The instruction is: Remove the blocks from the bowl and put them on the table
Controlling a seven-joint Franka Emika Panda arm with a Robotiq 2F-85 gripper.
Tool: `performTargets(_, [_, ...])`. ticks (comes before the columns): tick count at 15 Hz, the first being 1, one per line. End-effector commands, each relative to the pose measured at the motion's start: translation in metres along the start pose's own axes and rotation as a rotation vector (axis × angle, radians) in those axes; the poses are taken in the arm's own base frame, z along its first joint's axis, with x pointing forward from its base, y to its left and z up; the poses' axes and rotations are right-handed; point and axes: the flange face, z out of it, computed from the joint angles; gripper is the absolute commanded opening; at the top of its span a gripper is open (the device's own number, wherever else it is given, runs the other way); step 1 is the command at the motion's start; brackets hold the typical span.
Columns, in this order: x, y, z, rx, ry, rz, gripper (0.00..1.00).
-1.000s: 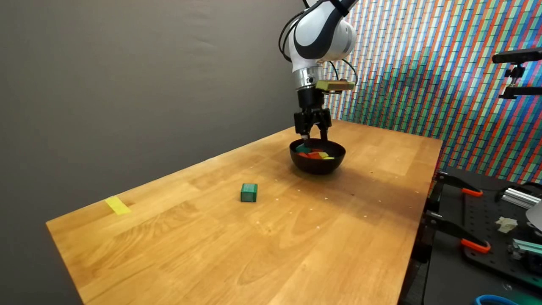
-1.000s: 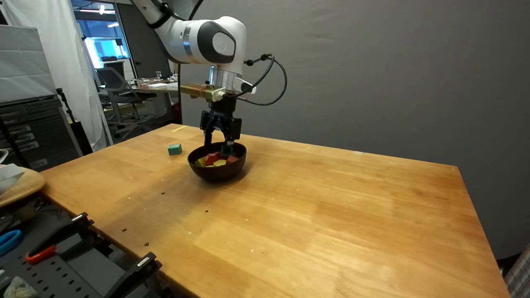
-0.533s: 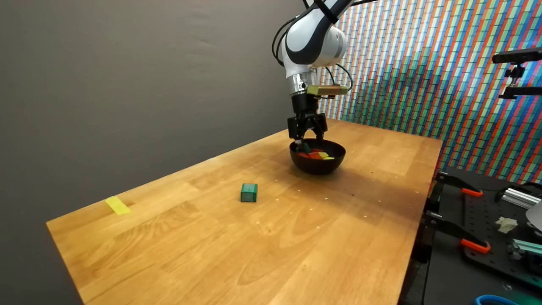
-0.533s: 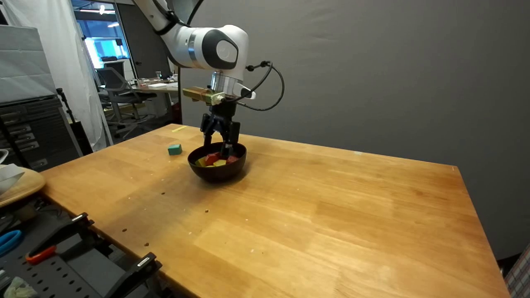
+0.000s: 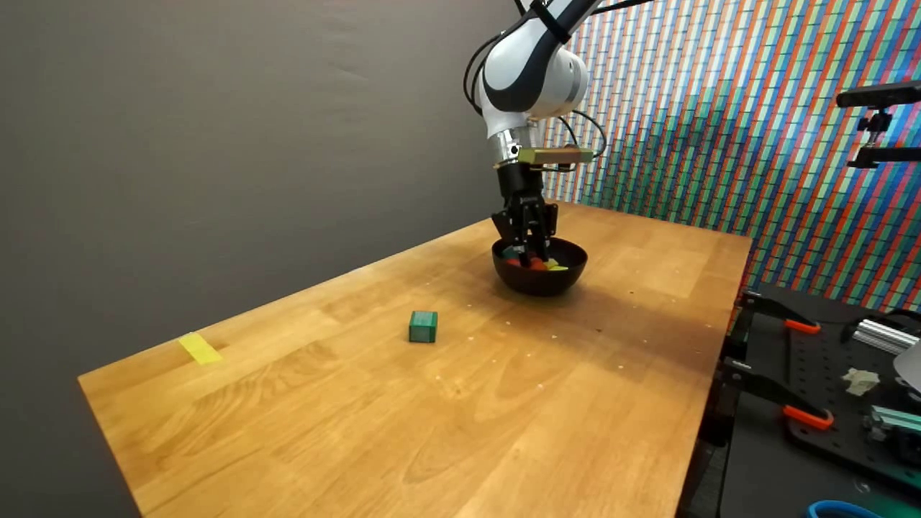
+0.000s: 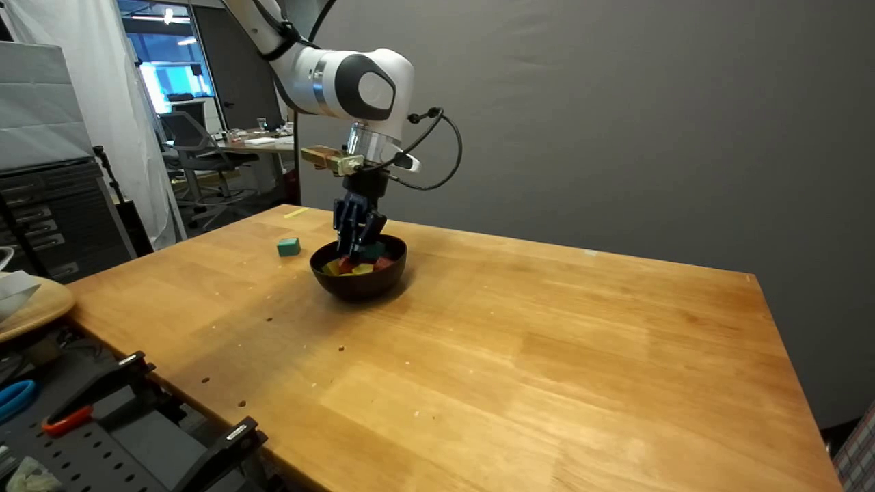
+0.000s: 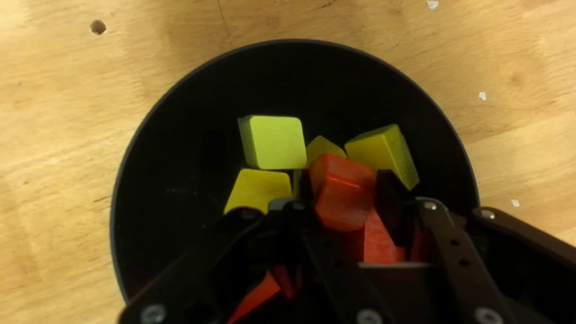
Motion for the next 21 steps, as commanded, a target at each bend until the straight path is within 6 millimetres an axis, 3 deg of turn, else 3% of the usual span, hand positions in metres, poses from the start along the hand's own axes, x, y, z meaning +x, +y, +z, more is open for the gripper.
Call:
performTargets(1, [-0.004,0.001,-0.006,0.029,-0.021,0.046,0.18])
performTargets(4, [-0.007,0.007,-0.012,0.049,-0.014,0.058,0.22])
performTargets(8, [-0.033,0.030,-0.039,0.075,0.034,0.089,0.22])
performTargets(11, [-0.065,0.069,-0.063,0.132,0.091,0.156,0.21])
performTargets(14, [-0.092,0.123,-0.078,0.248,0.122,0.262,0.21])
performTargets(16, [-0.097,0.164,-0.074,0.285,0.119,0.386,0.21])
performTargets(18, [-0.087,0.201,-0.056,0.275,0.103,0.507,0.21])
performTargets(21, [-0.069,0.228,-0.019,0.277,0.036,0.609,0.21])
